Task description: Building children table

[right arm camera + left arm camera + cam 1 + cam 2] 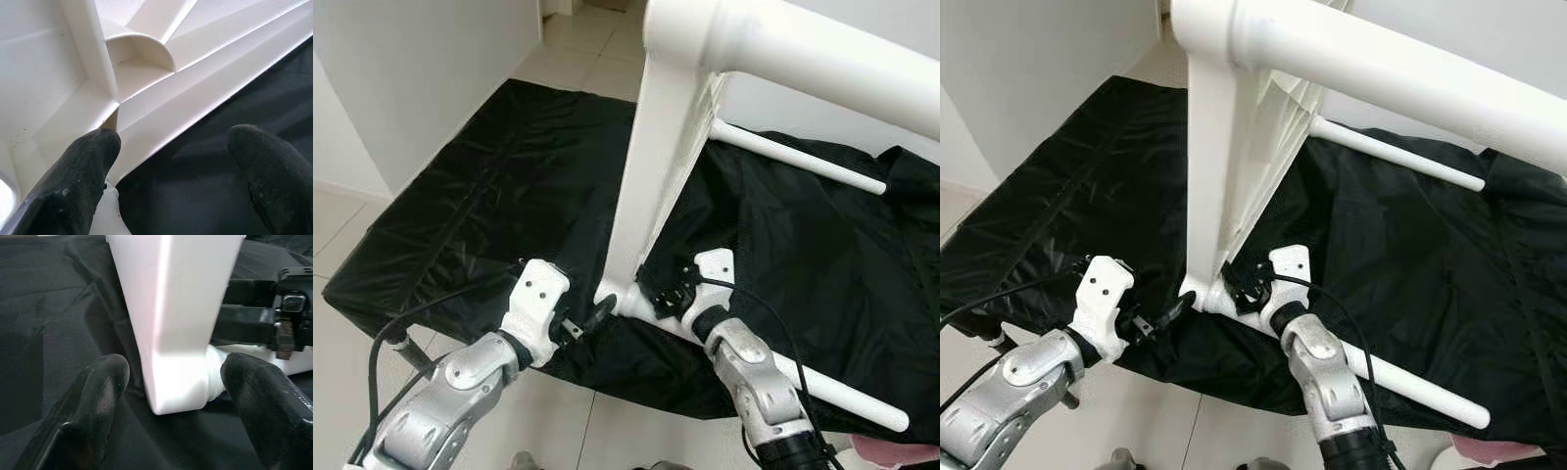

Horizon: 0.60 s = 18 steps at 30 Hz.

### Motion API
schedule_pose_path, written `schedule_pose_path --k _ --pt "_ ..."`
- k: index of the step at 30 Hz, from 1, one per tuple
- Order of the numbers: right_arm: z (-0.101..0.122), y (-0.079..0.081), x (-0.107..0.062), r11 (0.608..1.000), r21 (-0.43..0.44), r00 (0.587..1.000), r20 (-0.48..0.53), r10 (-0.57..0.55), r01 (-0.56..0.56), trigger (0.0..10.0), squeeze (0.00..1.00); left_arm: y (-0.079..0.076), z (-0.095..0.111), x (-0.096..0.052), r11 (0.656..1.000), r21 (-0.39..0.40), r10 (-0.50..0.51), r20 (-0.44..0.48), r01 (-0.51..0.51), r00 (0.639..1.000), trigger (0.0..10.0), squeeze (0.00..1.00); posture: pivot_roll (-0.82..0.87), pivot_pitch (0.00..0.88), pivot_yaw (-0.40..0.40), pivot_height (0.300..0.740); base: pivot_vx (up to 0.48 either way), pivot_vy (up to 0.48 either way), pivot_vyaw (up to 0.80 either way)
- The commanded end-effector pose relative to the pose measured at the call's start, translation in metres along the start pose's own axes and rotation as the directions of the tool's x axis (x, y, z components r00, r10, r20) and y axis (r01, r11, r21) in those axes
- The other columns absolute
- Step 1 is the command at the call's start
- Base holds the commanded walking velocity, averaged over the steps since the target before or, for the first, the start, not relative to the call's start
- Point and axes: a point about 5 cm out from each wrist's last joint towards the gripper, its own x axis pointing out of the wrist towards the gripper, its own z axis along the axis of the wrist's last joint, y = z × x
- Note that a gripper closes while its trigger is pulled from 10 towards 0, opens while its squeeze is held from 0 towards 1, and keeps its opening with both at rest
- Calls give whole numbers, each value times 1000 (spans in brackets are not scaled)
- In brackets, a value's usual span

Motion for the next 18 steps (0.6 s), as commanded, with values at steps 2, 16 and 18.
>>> schedule_pose_path --k 2,16,18 --pt "-2 2 2 1000 -3 1000 -3 15 -15 10000 0 -17 -1 -2 955 -3 -297 -12 297 955 10000 0 68 32 -97 740 0 0 0" --pt "2 2 32 1000 27 999 47 -12 11 10000 0 3 11 14 997 8 -78 66 78 995 10000 0 65 29 -85 740 0 0 0" --pt "4 -4 27 999 29 998 58 -31 29 10000 0 6 15 17 1000 5 -28 91 28 995 10000 0 56 30 -85 740 0 0 0"
